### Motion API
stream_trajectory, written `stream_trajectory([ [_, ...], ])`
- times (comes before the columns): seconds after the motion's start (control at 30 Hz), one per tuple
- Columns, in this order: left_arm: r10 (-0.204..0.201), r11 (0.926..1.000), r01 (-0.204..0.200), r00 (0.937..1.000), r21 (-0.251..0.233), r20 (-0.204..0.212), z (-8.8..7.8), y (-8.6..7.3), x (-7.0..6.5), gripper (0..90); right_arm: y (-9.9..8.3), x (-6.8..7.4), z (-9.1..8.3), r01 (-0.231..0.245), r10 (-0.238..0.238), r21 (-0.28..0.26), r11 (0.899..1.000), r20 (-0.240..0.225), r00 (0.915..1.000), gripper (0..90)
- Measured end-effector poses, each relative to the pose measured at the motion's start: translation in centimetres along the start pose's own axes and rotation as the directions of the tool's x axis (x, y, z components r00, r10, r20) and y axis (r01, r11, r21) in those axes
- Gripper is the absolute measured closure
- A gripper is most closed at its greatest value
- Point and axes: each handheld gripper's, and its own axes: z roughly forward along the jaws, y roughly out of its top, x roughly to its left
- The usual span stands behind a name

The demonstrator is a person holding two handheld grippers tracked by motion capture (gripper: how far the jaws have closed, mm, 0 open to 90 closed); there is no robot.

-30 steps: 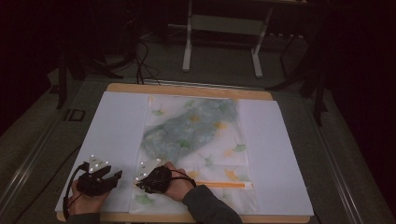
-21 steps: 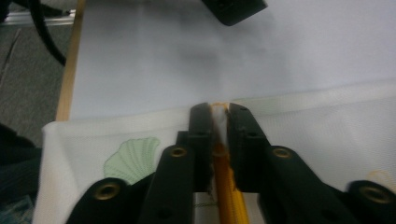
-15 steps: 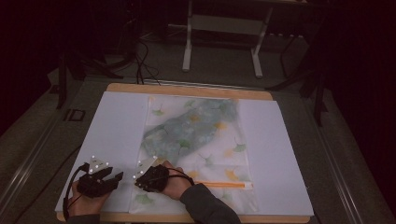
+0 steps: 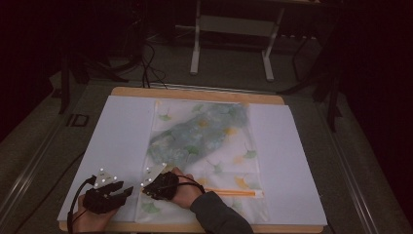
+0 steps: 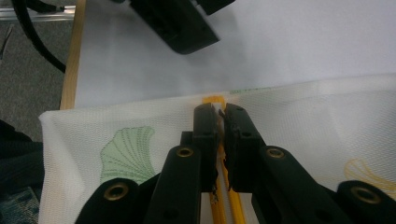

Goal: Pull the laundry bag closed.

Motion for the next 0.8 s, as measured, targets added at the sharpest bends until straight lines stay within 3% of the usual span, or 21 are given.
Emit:
stream_trajectory([
  [0.2, 0.008, 1.0, -0.009, 0.9984, 0.002, 0.056, -0.2, 0.0, -0.7, 62.4, 0.1, 0.0, -0.1, 0.002, -0.002, -0.003, 1.0, 0.005, 1.0, 84.3],
  [0.43, 0.026, 0.9994, -0.028, 0.993, 0.021, 0.115, 0.3, 0.1, -1.5, 62.6, 0.2, 0.0, -0.3, 0.009, -0.009, -0.005, 1.0, 0.012, 0.9999, 84.4],
  [0.8, 0.014, 0.9972, -0.026, 0.9848, 0.07, 0.173, 1.9, 0.4, -2.0, 64.1, 0.5, 0.0, -1.2, 0.022, -0.021, -0.017, 1.0, 0.025, 0.9995, 84.4],
])
